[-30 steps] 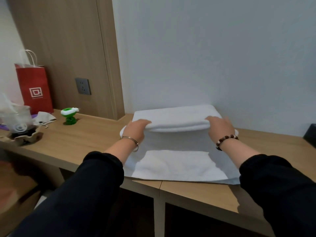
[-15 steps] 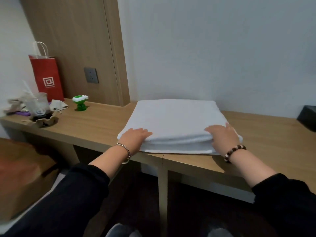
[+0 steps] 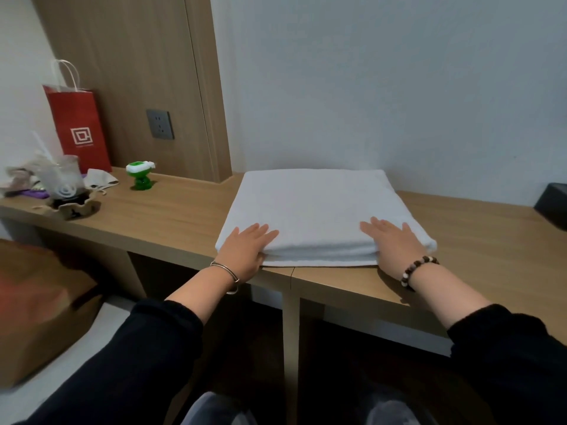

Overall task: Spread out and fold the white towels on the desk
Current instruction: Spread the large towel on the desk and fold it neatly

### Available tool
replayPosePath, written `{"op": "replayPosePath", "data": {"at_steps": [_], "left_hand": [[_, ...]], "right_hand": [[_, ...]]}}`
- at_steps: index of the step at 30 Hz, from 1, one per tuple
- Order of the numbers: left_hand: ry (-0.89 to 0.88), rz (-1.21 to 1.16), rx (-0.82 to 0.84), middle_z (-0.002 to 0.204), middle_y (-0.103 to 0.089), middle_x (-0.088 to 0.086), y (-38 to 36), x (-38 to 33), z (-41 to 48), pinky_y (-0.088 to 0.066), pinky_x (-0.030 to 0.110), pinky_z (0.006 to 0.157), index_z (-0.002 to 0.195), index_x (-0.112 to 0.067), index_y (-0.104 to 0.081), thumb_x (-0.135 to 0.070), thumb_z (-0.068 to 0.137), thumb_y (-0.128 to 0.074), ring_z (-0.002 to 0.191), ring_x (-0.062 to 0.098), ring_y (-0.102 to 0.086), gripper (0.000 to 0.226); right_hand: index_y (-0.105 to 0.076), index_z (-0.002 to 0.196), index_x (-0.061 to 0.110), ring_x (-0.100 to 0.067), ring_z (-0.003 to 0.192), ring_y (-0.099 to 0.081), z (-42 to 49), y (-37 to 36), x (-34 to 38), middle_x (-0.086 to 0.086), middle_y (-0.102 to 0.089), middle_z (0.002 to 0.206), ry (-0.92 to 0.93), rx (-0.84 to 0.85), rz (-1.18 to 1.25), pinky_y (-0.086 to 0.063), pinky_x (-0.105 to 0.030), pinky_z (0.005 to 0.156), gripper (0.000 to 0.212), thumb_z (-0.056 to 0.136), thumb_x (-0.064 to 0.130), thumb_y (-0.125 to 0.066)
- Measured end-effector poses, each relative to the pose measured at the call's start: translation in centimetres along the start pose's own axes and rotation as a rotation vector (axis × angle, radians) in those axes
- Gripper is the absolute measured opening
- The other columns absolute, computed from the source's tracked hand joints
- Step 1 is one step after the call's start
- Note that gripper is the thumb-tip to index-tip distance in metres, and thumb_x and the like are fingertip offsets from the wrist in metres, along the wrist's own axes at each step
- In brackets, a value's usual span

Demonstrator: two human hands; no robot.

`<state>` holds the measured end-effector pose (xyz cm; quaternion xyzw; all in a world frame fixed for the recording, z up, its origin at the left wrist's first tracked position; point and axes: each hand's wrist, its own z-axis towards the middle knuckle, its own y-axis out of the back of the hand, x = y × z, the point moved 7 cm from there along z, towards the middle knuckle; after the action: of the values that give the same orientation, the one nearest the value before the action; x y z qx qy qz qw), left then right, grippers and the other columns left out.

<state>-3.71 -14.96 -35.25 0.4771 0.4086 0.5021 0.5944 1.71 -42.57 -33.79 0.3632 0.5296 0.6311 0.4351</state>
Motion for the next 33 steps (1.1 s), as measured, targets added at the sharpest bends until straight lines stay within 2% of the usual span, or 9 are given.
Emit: {"op": "replayPosePath", "data": {"at_steps": [3,7,11,14,16,18,24,30,33], "left_hand": [[0.009,-0.089,-0.024,0.156,-0.022,-0.006,0.9,0.4,0.3,-0.012,0.040,0.118,0.147,-0.032,-0.025,0.000,0.093,-0.038,0.144,0.015,-0.016,0.064],[-0.052,-0.058,-0.169,0.154,-0.027,-0.006,3.2,0.0,0.7,-0.012,0.041,0.117,0.144,-0.030,-0.033,0.010,0.089,-0.037,0.144,0.015,-0.018,0.068],[-0.110,0.091,-0.023,0.157,-0.015,-0.008,-0.1,-0.5,-1.0,-0.006,0.041,0.116,0.148,-0.031,-0.021,0.001,0.091,-0.042,0.145,0.014,-0.009,0.069],[-0.109,0.062,-0.024,0.157,-0.015,-0.009,-0.7,-0.2,-1.1,-0.007,0.042,0.116,0.148,-0.031,-0.021,-0.008,0.095,-0.041,0.145,0.014,-0.009,0.062],[-0.105,0.061,-0.009,0.157,-0.016,-0.009,-0.7,-0.1,-0.8,-0.007,0.042,0.116,0.148,-0.032,-0.022,-0.008,0.095,-0.042,0.145,0.013,-0.010,0.062],[-0.088,0.049,0.003,0.157,-0.016,-0.010,-0.8,0.0,-0.8,-0.007,0.041,0.116,0.148,-0.033,-0.022,-0.004,0.093,-0.043,0.145,0.012,-0.009,0.065],[-0.077,-0.045,-0.008,0.156,-0.021,-0.007,0.7,0.9,-0.7,-0.004,0.033,0.116,0.146,-0.030,-0.029,0.010,0.088,-0.038,0.145,0.012,-0.012,0.071],[-0.115,0.215,0.010,0.157,-0.017,-0.008,0.7,0.1,-1.6,-0.013,0.036,0.115,0.148,-0.026,-0.024,0.004,0.086,-0.043,0.145,0.015,-0.013,0.072],[-0.122,0.198,-0.083,0.140,-0.045,0.000,1.5,-1.6,-1.7,-0.036,0.037,0.101,0.129,-0.018,-0.050,-0.014,0.087,-0.047,0.129,0.021,-0.039,0.042]], "right_hand": [[-0.024,0.148,0.034,-0.013,0.144,-0.019,-0.4,-0.6,1.6,0.006,-0.020,0.157,0.103,-0.028,0.129,-0.007,-0.035,0.117,0.064,0.095,0.002,-0.040],[-0.030,0.146,0.033,-0.011,0.143,-0.021,0.0,-0.7,1.3,0.008,-0.025,0.155,0.059,-0.021,0.184,-0.008,-0.034,0.117,0.059,0.096,0.002,-0.038],[-0.029,0.146,0.032,-0.009,0.144,-0.016,-0.4,-1.2,1.4,0.009,-0.021,0.156,0.052,0.011,0.187,-0.004,-0.035,0.117,0.066,0.093,-0.006,-0.037],[-0.033,0.146,0.029,-0.015,0.143,-0.023,0.0,0.0,1.5,0.004,-0.026,0.155,0.035,0.074,0.221,-0.013,-0.035,0.118,0.064,0.092,-0.007,-0.035],[-0.039,0.143,0.027,-0.017,0.139,-0.031,0.2,2.1,1.5,0.003,-0.034,0.152,0.007,-0.037,0.261,-0.018,-0.037,0.117,0.064,0.090,-0.008,-0.035],[-0.040,0.142,0.028,-0.013,0.140,-0.029,-0.2,3.1,1.8,0.006,-0.034,0.151,0.007,-0.185,0.256,-0.012,-0.037,0.118,0.064,0.089,-0.009,-0.036],[-0.024,0.148,0.031,-0.008,0.145,-0.013,-1.7,-1.2,2.4,0.009,-0.017,0.157,0.050,0.024,0.142,-0.005,-0.038,0.117,0.071,0.091,-0.011,-0.029],[-0.024,0.148,0.031,-0.009,0.145,-0.013,-1.4,-1.5,2.6,0.009,-0.018,0.157,0.044,0.041,0.134,-0.005,-0.038,0.117,0.070,0.090,-0.007,-0.033],[-0.025,0.148,0.029,-0.011,0.144,-0.016,-1.3,-1.3,2.8,0.007,-0.019,0.157,0.026,0.069,0.120,-0.008,-0.039,0.117,0.059,0.095,0.008,-0.037]]}}
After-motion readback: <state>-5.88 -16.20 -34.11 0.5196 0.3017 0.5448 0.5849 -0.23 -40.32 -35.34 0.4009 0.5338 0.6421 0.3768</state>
